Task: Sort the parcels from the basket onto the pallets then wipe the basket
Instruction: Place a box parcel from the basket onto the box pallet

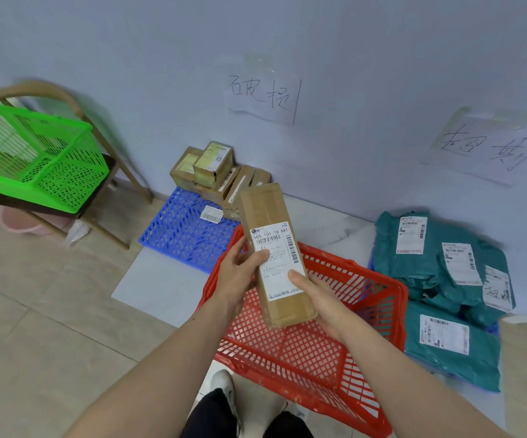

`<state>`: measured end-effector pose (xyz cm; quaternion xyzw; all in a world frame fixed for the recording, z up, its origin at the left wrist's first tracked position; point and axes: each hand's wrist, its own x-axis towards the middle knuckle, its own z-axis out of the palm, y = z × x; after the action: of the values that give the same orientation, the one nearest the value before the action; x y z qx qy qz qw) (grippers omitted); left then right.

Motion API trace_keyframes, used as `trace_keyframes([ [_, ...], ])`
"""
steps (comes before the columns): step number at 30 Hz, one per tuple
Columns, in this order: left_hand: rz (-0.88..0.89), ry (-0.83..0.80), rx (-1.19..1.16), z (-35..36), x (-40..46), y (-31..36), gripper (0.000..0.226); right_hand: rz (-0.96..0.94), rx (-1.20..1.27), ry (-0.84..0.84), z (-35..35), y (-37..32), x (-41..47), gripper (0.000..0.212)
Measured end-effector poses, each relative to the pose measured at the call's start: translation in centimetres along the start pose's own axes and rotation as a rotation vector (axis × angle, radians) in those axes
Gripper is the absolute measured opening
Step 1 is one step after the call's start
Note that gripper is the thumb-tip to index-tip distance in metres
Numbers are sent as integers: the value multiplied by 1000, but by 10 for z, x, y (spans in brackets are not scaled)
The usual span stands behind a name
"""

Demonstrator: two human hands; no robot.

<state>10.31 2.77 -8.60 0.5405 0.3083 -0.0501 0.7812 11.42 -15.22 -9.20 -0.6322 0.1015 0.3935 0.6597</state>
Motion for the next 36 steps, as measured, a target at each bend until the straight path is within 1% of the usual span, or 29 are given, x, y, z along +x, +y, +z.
trace_keyframes([
  [3, -16, 26, -9, -23, 6, 8, 59, 9, -7, -24, 22, -4, 10, 67],
  [6, -45, 59, -44, -51, 15, 24, 65, 2, 0, -14, 51, -11, 24, 62],
  [8, -47, 75, -56, -73, 21, 38, 56, -2, 28, 32, 75, -18, 34, 59],
  [10, -48, 90, -28, -99, 29, 55, 51, 3, 55, 73, 103, -19, 47, 63],
  [14, -32, 147, -19, -162, 54, 86, 63, 95, 93, 126, 167, -17, 80, 80],
  [15, -37, 167, -28, -176, 61, 91, 68, 130, 107, 132, 182, -15, 88, 81],
  [18, -48, 201, -51, -205, 82, 103, 76, 166, 184, 159, 223, -15, 109, 68],
  [20, -64, 204, -63, -216, 96, 106, 75, 170, 226, 219, 241, -18, 126, 67],
  [22, -86, 194, -54, -224, 108, 108, 73, 168, 285, 298, 249, -22, 143, 63],
  [24, -112, 181, -13, -231, 122, 108, 78, 181, 293, 350, 251, -26, 163, 57],
  [26, -148, 175, 19, -237, 138, 109, 83, 187, 287, 391, 250, -30, 183, 57],
  [30, -157, 238, 98, -252, 179, 110, 102, 190, 324, 435, 240, -37, 226, 57],
  [34, -119, 311, 162, -265, 215, 108, 104, 193, 289, 479, 225, -38, 265, 50],
  [36, -102, 333, 204, -269, 231, 102, 113, 210, 268, 508, 218, -35, 281, 44],
])
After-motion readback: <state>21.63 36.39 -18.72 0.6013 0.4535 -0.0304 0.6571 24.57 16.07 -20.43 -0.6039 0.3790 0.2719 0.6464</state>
